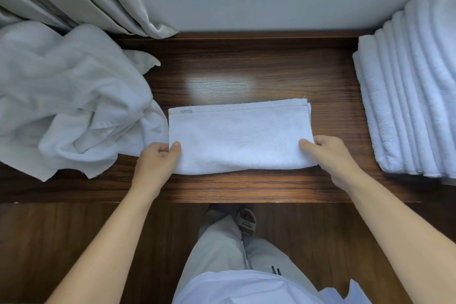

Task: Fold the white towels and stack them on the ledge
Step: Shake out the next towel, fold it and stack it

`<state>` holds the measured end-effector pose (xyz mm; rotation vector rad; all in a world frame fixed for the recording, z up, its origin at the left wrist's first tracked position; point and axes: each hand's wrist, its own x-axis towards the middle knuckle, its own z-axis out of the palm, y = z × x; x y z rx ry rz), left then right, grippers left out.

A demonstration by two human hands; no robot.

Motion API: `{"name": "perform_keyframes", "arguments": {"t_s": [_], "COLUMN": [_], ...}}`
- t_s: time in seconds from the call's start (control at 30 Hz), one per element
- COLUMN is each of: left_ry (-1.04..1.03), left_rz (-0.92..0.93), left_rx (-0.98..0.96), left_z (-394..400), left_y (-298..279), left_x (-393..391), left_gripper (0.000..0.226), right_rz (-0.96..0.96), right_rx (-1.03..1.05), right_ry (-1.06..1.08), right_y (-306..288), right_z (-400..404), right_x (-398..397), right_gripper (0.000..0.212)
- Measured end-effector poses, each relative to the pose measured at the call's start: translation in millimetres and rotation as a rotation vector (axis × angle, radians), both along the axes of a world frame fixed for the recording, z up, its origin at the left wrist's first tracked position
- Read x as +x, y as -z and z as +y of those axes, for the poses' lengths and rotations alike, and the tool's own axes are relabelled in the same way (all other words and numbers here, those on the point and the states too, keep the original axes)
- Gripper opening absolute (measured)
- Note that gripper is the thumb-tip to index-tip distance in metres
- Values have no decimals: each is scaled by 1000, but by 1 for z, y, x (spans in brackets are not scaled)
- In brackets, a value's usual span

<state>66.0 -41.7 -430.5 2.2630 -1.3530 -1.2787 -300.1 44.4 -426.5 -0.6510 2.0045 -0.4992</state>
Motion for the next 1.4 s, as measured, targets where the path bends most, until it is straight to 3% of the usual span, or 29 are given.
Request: {"name": "perform_keyframes", "arguments": {"t_s": [0.13,0.27,0.5,0.67,0.73,0.8,0.87,0.9,1.03,1.2,1.4], "left_ry": [-156,-89,-19,14,106,332,689,829,1040,989,935], "left_rz": [270,354,-3,-130,-260,-384,-395,-372,-421,-567,-512], "left_rx": [159,236,-34,-116,-270,-531,-680,-660,-409,-416,-408], "left_z": [5,18,30,33,39,45,47,45,28,15,6], "left_y": [-8,-10,0,-2,-6,-11,-6,2,33,43,45], "left_x": [13,10,0,-7,-11,-24,-45,-56,-81,-67,-56], "left_gripper": [27,27,23,18,31,37,38,43,69,95,82], "right_rz": [-9,-230,-108,150,400,636,721,727,805,924,929], "right_rx": [-36,50,47,11,-134,-425,-671,-696,-354,-232,-195], "right_ry": [-89,-73,71,108,44,-194,-525,-669,-1003,-913,-891], "right_y": [-11,-15,-4,-11,-11,-8,1,7,35,51,48], "right_z": [15,15,23,32,37,34,19,8,-23,-12,-12], "right_x": [-10,-12,4,22,33,47,63,71,77,37,39], "right_gripper": [31,31,26,21,19,31,37,42,77,77,75]}}
